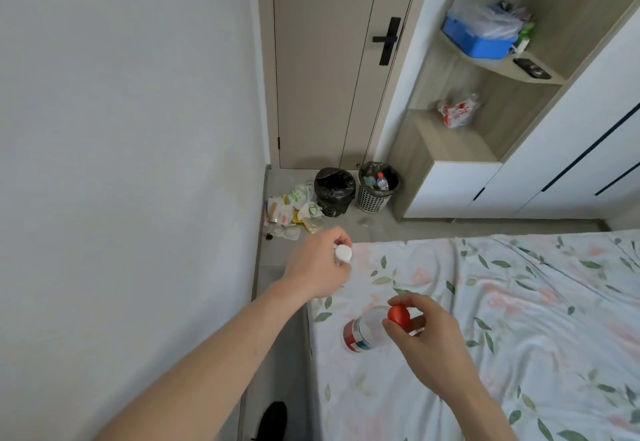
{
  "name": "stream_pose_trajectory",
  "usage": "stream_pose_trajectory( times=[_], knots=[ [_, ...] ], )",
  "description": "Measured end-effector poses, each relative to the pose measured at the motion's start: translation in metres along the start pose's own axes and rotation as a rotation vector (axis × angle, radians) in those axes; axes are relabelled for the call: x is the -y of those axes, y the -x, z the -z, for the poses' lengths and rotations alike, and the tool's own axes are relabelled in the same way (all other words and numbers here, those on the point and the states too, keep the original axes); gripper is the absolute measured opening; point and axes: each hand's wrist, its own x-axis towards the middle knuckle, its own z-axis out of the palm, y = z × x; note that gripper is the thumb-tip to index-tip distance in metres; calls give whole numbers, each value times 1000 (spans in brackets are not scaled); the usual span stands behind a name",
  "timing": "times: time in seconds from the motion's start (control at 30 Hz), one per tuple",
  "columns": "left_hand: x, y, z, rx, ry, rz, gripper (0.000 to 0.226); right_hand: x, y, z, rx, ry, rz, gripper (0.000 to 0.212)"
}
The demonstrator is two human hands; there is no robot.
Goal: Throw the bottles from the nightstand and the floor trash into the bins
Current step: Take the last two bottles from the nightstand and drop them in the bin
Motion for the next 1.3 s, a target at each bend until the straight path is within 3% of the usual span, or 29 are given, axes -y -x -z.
stream_pose_trajectory(
  times=[0.5, 0.8, 1.0, 1.3],
  knots=[
    [30, -138, 18, 6, -1, 44, 29, 11, -170, 23, -26, 59, -7, 22],
    [76, -316, 19, 158, -77, 47, 28, 8, -323, -9, -78, 13, -157, 22],
    [98, -448, 36, 287, -188, -44, 25, 43, -438, -33, -105, 21, -258, 22],
    [86, -558, 66, 267, -165, -150, 26, 80, -521, -17, -166, 53, -246, 23]
  ],
)
